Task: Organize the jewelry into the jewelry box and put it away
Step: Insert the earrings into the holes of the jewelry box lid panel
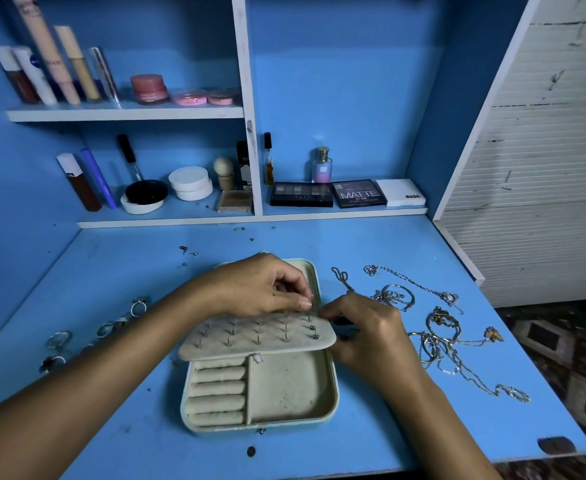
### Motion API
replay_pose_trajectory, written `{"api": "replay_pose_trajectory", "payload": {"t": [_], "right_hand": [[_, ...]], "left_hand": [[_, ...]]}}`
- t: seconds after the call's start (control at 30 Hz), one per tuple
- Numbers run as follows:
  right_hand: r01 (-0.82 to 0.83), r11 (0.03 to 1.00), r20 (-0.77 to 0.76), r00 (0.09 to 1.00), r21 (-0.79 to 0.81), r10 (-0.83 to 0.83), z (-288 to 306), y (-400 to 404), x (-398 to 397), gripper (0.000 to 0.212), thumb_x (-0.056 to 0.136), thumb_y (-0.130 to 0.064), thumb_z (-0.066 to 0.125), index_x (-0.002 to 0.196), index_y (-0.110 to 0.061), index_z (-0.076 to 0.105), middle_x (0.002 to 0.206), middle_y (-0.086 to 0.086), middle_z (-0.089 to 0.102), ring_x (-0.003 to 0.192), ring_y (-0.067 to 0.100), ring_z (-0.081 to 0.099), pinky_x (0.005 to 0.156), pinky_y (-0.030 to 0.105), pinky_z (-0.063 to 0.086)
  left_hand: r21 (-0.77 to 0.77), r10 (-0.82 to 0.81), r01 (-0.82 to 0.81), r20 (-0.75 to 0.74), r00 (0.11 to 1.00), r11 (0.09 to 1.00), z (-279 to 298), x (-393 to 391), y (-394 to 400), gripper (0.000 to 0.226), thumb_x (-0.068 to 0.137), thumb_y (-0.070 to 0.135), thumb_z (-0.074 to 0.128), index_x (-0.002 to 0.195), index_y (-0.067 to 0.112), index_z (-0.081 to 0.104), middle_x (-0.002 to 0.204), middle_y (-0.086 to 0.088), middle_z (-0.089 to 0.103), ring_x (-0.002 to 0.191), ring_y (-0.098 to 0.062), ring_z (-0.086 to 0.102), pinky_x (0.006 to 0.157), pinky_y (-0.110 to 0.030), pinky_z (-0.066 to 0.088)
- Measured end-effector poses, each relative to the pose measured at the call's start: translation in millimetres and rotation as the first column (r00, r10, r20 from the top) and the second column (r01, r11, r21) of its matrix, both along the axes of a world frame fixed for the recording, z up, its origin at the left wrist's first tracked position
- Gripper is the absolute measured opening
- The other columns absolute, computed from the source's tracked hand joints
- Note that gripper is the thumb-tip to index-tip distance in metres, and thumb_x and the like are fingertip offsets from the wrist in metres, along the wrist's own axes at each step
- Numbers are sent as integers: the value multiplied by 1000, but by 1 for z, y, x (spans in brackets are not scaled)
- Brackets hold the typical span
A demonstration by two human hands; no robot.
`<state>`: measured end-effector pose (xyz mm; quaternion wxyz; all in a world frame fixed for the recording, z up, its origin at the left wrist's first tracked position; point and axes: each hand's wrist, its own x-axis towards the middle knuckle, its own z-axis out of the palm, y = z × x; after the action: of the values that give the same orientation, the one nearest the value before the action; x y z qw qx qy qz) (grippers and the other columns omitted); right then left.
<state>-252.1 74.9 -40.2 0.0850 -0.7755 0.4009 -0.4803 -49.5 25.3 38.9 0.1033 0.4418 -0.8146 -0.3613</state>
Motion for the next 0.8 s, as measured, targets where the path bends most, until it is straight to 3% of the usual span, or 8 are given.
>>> {"api": "replay_pose_trajectory", "payload": {"t": [0.57, 0.8], "right_hand": [[2, 1000, 10, 1000, 15, -2, 2, 2, 0, 12, 71, -16, 82, 80, -14, 73, 73, -6, 69, 64, 8, 65, 55, 26, 52], [-8, 1000, 20, 1000, 23, 8, 1, 2, 0, 12, 72, -17, 82, 81, -14, 73, 73, -6, 69, 65, 7, 65, 57, 24, 52]], "left_hand": [[2, -56, 56, 76, 996, 998, 3, 0, -3, 3, 88, 32, 73, 90, 35, 73, 84, 33, 68, 87, 12, 62, 80, -9, 42], [39, -81, 77, 135, 987, 996, 10, -2, -6, 5, 88, 34, 72, 93, 34, 74, 87, 33, 68, 89, 11, 62, 85, -18, 46]]}}
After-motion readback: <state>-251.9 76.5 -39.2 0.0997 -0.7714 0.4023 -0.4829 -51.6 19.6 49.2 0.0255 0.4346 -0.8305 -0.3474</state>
